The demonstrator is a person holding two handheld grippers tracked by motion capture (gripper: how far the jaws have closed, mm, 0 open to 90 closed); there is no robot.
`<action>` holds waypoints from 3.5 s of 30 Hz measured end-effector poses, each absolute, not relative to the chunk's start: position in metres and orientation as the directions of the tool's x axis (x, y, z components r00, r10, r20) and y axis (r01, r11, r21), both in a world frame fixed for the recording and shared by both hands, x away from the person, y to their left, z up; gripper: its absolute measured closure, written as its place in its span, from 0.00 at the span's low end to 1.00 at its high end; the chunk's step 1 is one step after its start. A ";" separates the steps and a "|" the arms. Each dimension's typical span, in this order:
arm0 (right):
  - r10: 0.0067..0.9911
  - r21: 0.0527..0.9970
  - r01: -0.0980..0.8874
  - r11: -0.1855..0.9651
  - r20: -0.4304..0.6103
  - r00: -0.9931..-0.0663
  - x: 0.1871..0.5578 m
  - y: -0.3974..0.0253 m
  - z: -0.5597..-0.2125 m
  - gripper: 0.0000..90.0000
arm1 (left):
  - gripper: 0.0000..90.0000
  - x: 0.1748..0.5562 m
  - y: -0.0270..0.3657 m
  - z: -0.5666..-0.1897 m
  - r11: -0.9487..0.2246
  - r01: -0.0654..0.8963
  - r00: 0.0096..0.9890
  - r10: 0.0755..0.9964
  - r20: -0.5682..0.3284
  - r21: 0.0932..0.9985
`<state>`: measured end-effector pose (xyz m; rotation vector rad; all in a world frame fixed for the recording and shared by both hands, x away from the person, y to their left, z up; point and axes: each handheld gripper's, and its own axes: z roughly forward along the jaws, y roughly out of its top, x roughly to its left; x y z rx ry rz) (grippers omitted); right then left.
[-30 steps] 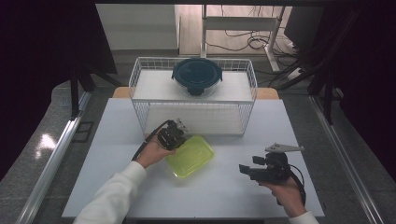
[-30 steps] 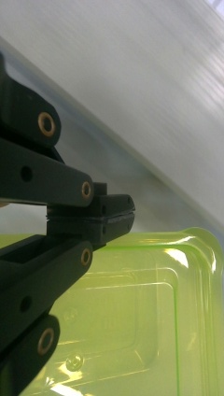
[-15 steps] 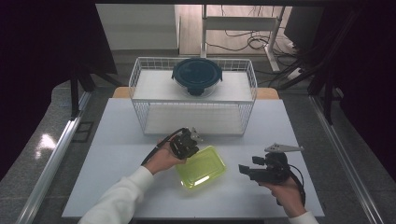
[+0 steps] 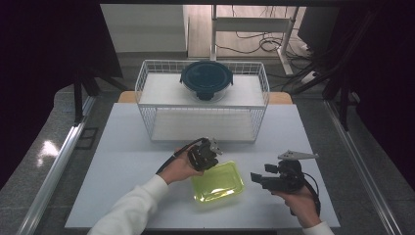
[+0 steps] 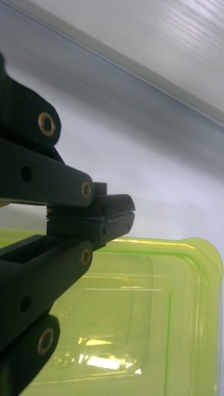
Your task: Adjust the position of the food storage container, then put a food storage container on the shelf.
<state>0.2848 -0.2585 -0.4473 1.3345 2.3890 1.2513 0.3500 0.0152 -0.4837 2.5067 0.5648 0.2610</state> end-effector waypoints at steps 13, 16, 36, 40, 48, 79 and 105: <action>0.761 0.715 0.651 0.255 0.266 -0.591 0.286 -0.262 -0.447 0.29 | 1.00 0.355 0.027 -0.475 -0.688 0.405 0.850 0.525 0.027 0.602; 0.761 0.715 0.652 0.253 0.269 -0.590 0.286 -0.263 -0.447 0.29 | 1.00 0.354 0.045 -0.467 -0.605 0.473 0.801 0.598 -0.026 0.641; 0.760 0.702 0.663 0.259 0.276 -0.589 0.286 -0.261 -0.451 0.29 | 0.95 0.285 0.140 -0.458 -0.282 0.664 0.617 0.730 -0.294 0.693; 0.755 0.699 0.663 0.267 0.276 -0.595 0.286 -0.259 -0.452 0.29 | 0.70 0.275 0.150 -0.460 -0.207 0.690 0.560 0.759 -0.331 0.693; 0.738 0.700 0.662 0.268 0.293 -0.608 0.286 -0.259 -0.454 0.29 | 0.36 0.261 0.150 -0.458 -0.166 0.717 0.531 0.759 -0.377 0.677; 0.689 0.619 0.749 0.237 0.436 -0.579 0.297 -0.254 -0.466 0.43 | 0.28 0.260 0.121 -0.486 -0.115 0.817 0.462 0.718 -0.520 0.566; 0.669 0.501 0.828 0.254 0.527 -0.524 0.316 -0.233 -0.490 0.54 | 0.46 0.260 0.116 -0.515 0.000 0.881 0.354 0.663 -0.660 0.473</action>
